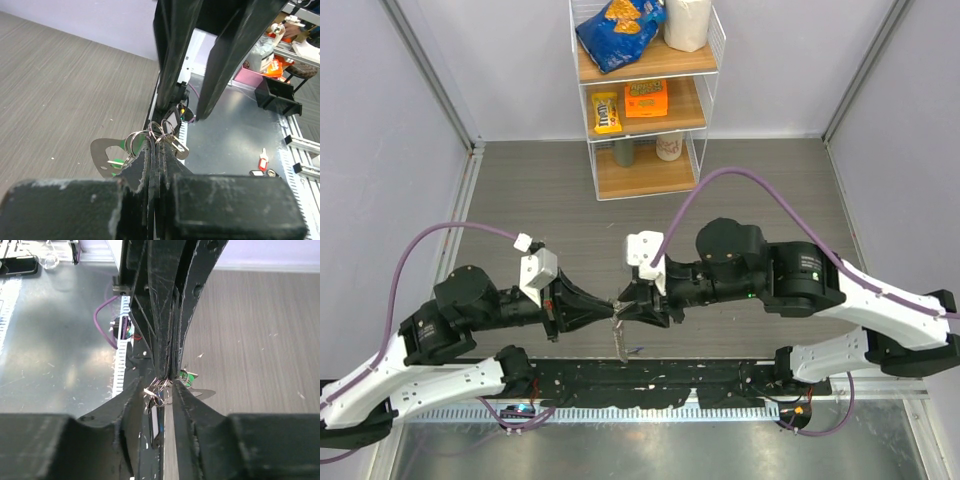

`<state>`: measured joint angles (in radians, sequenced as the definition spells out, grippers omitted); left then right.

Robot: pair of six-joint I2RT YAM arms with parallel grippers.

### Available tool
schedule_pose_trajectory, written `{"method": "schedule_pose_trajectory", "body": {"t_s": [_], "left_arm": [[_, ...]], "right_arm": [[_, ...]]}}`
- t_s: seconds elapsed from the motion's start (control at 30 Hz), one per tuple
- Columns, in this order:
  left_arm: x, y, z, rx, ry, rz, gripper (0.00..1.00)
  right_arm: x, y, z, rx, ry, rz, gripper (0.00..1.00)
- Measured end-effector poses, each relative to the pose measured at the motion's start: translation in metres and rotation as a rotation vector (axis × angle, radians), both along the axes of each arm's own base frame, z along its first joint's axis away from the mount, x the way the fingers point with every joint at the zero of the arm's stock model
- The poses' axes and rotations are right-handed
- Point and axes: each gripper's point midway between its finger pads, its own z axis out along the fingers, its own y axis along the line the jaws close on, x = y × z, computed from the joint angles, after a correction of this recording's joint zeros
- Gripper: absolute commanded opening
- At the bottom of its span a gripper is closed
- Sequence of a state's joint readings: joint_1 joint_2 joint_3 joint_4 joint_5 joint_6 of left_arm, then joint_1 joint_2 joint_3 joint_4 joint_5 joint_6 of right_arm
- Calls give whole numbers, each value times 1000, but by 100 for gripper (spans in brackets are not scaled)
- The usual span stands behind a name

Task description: Put the keys on the keyring

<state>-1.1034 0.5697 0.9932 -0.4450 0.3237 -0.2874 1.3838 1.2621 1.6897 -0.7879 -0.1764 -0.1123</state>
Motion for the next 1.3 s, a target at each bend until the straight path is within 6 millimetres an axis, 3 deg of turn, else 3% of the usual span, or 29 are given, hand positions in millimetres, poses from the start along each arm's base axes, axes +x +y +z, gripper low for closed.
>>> {"method": "schedule_pose_trajectory", "body": {"t_s": [0.37,0.7,1.3], "left_arm": [[4,6,-1,-14,-15,37,0],[3,8,1,-27,-22,36,0],[-1,16,10,-67,-41,36,0]], "right_arm": [[2,-23,35,171,-47,-32,47],[7,-6,6,101,-27,-50,49],[16,4,-2,78,-33,-88,49]]}}
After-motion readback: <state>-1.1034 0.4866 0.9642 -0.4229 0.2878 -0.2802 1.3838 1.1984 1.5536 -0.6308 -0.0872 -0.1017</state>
